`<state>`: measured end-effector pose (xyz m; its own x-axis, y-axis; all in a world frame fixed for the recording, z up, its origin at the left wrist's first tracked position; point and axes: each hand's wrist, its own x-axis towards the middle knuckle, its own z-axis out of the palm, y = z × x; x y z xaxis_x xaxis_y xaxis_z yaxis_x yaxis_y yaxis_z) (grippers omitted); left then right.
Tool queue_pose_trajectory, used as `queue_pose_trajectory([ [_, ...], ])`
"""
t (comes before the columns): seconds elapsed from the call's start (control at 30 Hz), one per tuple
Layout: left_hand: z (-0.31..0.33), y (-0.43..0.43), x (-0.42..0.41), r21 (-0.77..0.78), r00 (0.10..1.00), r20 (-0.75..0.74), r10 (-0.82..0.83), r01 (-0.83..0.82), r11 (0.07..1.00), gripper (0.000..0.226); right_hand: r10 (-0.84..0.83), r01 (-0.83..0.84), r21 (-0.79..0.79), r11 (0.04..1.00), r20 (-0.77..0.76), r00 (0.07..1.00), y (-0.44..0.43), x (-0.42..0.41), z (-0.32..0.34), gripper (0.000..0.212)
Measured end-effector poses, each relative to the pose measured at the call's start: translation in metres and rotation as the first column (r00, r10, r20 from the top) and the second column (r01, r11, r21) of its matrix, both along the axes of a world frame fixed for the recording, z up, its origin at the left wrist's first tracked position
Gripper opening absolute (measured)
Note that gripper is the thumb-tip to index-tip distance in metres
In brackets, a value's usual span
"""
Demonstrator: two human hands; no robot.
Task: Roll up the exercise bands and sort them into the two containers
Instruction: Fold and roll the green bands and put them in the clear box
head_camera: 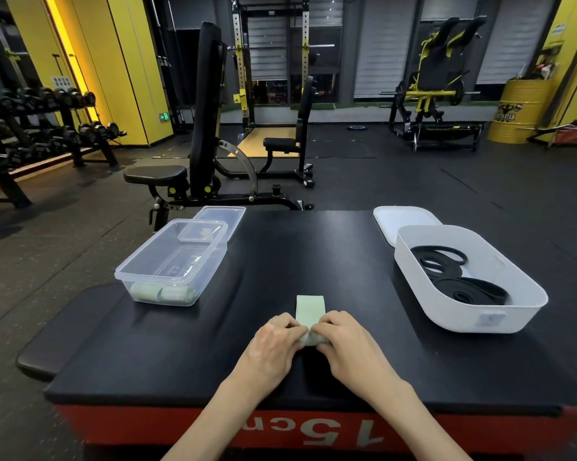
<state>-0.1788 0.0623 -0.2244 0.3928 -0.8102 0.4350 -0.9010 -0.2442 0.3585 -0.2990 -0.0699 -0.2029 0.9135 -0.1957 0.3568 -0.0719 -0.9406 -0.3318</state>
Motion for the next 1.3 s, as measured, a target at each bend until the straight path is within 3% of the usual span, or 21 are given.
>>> queue_pose_trajectory([
  [0.17,-0.001,-0.001,0.003,0.020,0.999,0.035,-0.002,0.001,1.000,0.041,-0.032,0.032,-0.011,0.999,-0.011,0.999,-0.001,0.007,-0.004,0.021],
  [0.37,0.003,0.001,0.000,0.006,0.992,0.128,-0.001,0.000,1.000,0.007,-0.051,0.049,-0.029,0.998,-0.055,0.997,-0.009,0.012,-0.003,0.028],
  [0.6,0.001,-0.005,0.003,0.015,0.994,0.101,0.033,-0.035,0.999,0.006,-0.060,0.058,-0.026,0.998,-0.086,0.994,-0.008,0.015,-0.006,0.026],
  [0.83,-0.004,-0.006,0.007,0.003,0.995,0.094,0.024,-0.024,1.000,0.003,-0.062,0.063,-0.025,0.998,0.059,0.996,0.000,0.011,-0.009,0.017],
  [1.0,-0.006,-0.008,0.009,0.011,0.994,0.107,0.035,-0.036,0.999,0.004,-0.095,0.095,0.005,0.995,0.065,0.993,-0.003,0.015,-0.013,0.021],
  [1.3,0.001,-0.008,0.012,0.010,0.997,0.066,0.029,-0.030,1.000,0.021,-0.085,0.085,0.000,0.996,-0.044,0.995,-0.014,0.026,-0.007,0.030],
])
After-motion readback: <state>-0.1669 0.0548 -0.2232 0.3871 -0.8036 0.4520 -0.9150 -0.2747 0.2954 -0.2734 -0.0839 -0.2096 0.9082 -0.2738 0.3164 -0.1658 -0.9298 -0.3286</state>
